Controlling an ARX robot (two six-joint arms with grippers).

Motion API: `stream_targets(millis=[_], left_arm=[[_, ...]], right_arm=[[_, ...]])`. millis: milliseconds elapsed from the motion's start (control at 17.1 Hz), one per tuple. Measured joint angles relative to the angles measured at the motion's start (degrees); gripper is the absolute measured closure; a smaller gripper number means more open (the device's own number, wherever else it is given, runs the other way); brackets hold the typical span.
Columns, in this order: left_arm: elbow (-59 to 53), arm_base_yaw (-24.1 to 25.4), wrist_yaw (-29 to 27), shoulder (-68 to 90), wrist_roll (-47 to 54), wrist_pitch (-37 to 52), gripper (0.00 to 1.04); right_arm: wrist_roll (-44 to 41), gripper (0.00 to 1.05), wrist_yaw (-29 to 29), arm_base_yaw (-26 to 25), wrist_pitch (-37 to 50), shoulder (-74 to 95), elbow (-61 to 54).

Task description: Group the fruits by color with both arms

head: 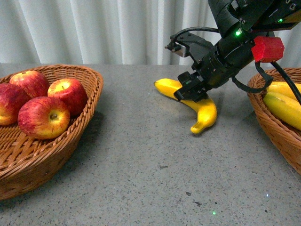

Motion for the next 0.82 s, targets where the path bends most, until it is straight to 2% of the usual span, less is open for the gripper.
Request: stream_targets(millis=[409, 526, 643, 760, 818], left_arm=[[0.00, 0.00, 0.00, 0.00, 0.00, 0.00, 0.07], [0.00, 0.00, 0.00, 0.00, 0.00, 0.00, 0.07], [0.00, 0.00, -0.02, 0.00, 0.00, 0.00, 0.07], [0.00, 0.00, -0.02, 0.00, 0.00, 0.00, 0.07], [0.00, 0.00, -0.02, 0.00, 0.00, 0.00, 0.07]], right_arm=[[5.35, 0.73, -6.49, -0.61, 7.61, -1.86, -1.27], [8.59, 0.73, -10.01, -1.25, 11.54, -3.98, -2.80], [16.57, 0.73, -16.37, -3.96, 19.37, -11.15, -6.29], [22.34, 0.73, -20.35, -9.86, 25.05, -20.33, -12.59], [23.58, 0.73, -21.88, -14.03, 24.98, -24.39, -16.70]])
